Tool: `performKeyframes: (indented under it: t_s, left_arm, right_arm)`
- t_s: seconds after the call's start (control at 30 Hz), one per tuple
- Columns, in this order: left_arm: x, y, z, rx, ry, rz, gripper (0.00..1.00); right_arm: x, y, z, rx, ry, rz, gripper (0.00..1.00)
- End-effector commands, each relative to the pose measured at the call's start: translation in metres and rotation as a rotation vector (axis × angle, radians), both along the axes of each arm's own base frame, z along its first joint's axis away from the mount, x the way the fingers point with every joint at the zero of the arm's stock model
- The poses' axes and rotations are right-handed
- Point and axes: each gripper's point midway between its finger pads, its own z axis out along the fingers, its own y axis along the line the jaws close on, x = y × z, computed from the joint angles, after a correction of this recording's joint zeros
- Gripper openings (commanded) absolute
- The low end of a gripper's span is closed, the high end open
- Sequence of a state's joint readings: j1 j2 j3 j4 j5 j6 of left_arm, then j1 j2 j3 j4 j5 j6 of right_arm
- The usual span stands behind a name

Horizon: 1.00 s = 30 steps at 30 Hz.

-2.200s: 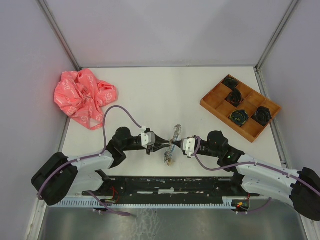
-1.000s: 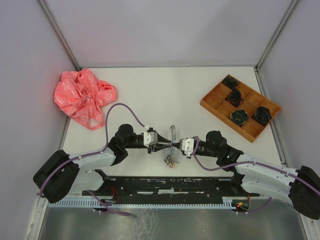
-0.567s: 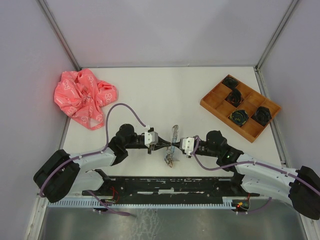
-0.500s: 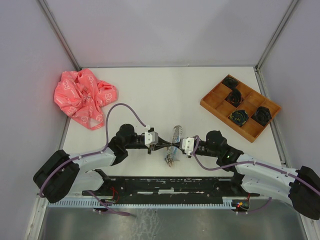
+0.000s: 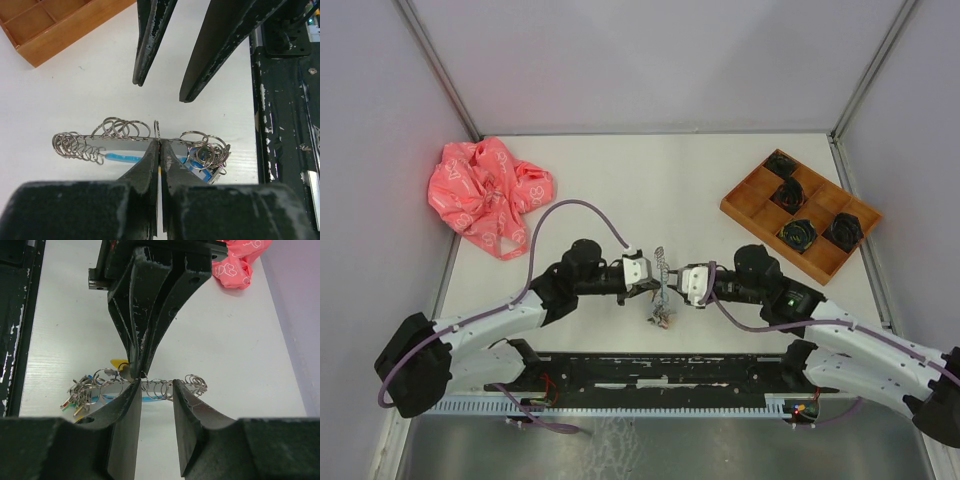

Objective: Put the keys on the keyring

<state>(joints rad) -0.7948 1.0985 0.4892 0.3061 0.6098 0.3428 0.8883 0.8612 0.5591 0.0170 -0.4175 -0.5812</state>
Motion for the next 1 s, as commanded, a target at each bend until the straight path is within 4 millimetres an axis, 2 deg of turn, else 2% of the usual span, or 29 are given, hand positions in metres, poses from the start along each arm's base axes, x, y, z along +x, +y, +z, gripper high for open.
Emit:
performKeyframes:
  t_s: [0.0,0.23,0.67,0.97]
  left_arm:
    - [0.011,-0.005,0.026,0.052,-0.105,0.043,0.03]
    - [0.005,-0.011,0.031,0.088,-0.115,0.03,0.03]
    - [0.0,-0.013,0.031,0.088,-0.121,0.004,0.03]
    - [-0.004,-0.015,0.036,0.055,-0.137,-0.016,0.03]
  right_arm:
    - [-0.006,-0.007,0.0,-0.102,0.008,0.037,0.4]
    - [-0.004,0.003,-0.013,-0.161,0.044,0.089,0.37]
    - [0.006,0.016,-0.01,-0.11,0.036,0.084,0.34]
    - [0.007,0.021,-0.018,-0.083,0.076,0.105,0.3]
